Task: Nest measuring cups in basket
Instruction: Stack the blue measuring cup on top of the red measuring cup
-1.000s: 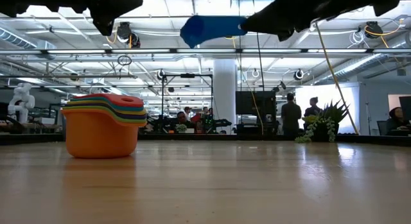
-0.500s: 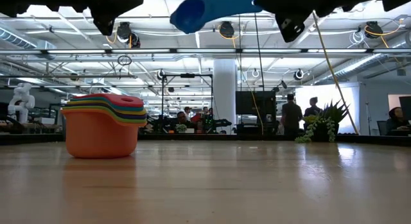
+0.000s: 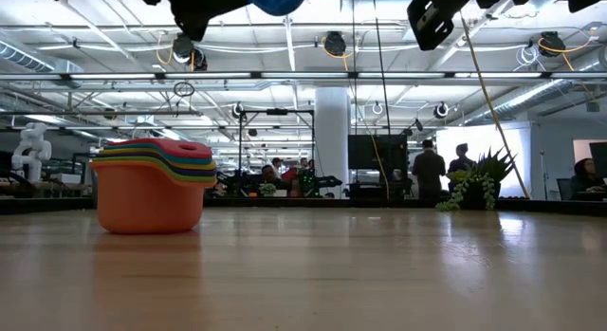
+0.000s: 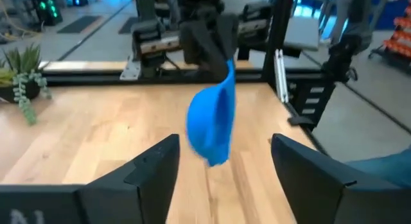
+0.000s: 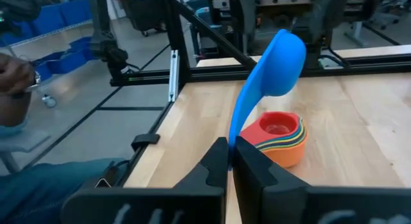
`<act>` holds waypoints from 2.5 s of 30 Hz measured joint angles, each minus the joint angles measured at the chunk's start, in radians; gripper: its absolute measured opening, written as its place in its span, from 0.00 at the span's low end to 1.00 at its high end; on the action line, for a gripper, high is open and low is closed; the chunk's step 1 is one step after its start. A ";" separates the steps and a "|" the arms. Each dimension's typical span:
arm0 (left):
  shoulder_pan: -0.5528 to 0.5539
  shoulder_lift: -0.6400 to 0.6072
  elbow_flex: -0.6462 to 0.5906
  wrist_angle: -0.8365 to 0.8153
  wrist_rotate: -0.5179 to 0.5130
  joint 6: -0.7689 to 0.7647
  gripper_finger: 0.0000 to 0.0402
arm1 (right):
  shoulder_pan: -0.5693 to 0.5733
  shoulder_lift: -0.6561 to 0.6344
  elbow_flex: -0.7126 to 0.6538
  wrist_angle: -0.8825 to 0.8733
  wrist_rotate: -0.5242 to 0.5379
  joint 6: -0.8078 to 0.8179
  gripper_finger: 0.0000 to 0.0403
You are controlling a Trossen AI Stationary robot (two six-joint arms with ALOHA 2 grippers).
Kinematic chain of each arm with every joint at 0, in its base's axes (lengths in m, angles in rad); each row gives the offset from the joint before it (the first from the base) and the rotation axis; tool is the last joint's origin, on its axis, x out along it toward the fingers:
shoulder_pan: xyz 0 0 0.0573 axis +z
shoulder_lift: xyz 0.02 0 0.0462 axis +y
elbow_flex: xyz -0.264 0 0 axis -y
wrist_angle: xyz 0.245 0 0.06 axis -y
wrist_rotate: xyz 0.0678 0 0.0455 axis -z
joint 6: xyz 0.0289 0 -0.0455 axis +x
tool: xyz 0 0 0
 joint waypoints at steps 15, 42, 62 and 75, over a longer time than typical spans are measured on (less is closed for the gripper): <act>0.034 0.019 0.027 -0.006 -0.009 -0.072 0.84 | 0.005 0.000 0.000 0.012 0.005 -0.061 0.00; 0.032 0.019 0.027 0.090 0.024 -0.026 0.46 | 0.005 -0.011 0.000 0.077 0.007 -0.129 0.00; 0.032 0.019 0.027 0.111 0.037 -0.028 0.19 | 0.005 -0.012 0.000 0.087 0.006 -0.152 0.00; 0.032 -0.008 0.026 0.118 0.053 -0.122 0.02 | 0.008 -0.012 0.000 0.099 0.017 -0.170 0.04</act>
